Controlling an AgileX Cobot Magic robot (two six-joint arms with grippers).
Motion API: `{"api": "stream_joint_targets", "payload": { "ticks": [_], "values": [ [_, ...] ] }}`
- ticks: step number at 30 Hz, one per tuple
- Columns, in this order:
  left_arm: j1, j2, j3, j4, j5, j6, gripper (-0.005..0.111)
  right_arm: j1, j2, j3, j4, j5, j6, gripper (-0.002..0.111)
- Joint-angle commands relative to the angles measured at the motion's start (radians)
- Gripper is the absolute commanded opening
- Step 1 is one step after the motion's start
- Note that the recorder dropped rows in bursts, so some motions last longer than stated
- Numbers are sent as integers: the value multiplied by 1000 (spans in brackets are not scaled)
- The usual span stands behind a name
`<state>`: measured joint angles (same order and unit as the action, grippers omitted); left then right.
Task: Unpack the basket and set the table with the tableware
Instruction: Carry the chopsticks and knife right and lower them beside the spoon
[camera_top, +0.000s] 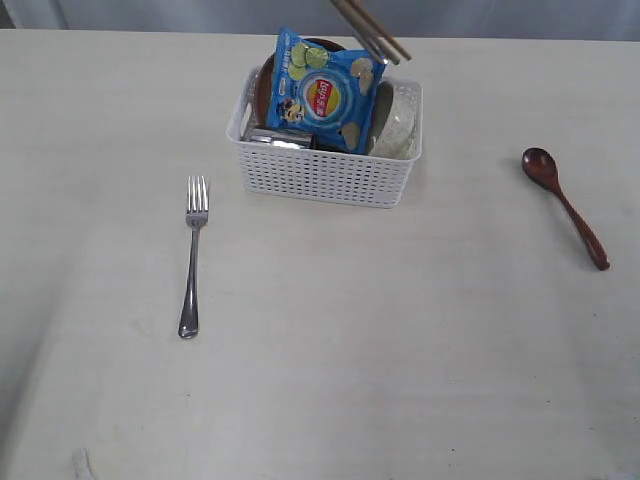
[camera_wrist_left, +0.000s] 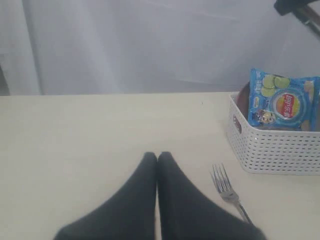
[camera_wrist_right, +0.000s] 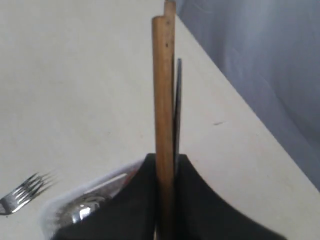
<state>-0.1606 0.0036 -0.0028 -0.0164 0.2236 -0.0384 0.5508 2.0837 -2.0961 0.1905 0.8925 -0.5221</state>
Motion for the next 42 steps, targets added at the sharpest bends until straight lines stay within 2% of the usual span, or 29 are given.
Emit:
{"api": "stream_joint_targets", "payload": {
  "ticks": [1, 9, 13, 16, 21, 25, 30, 42],
  "values": [
    [-1, -4, 3, -3, -11, 0, 0, -44, -44, -8, -177, 72, 223, -1],
    [-1, -4, 3, -3, -11, 0, 0, -297, 1, 11, -171, 329, 389, -1],
    [-1, -4, 3, -3, -11, 0, 0, -406, 17, 134, -164, 329, 476, -1],
    [-1, -4, 3, -3, -11, 0, 0, -461, 17, 281, -162, 264, 507, -1],
    [-1, -4, 3, -3, -11, 0, 0, -479, 17, 505, -167, 91, 507, -1],
    [-1, -4, 3, -3, -11, 0, 0, -479, 17, 605, -163, -20, 507, -1],
    [-1, -4, 3, -3, -11, 0, 0, -479, 17, 651, -163, -83, 522, 0],
    [-1, -4, 3, -3, -11, 0, 0, -479, 84, 656, -163, -73, 522, 0]
  ]
}}
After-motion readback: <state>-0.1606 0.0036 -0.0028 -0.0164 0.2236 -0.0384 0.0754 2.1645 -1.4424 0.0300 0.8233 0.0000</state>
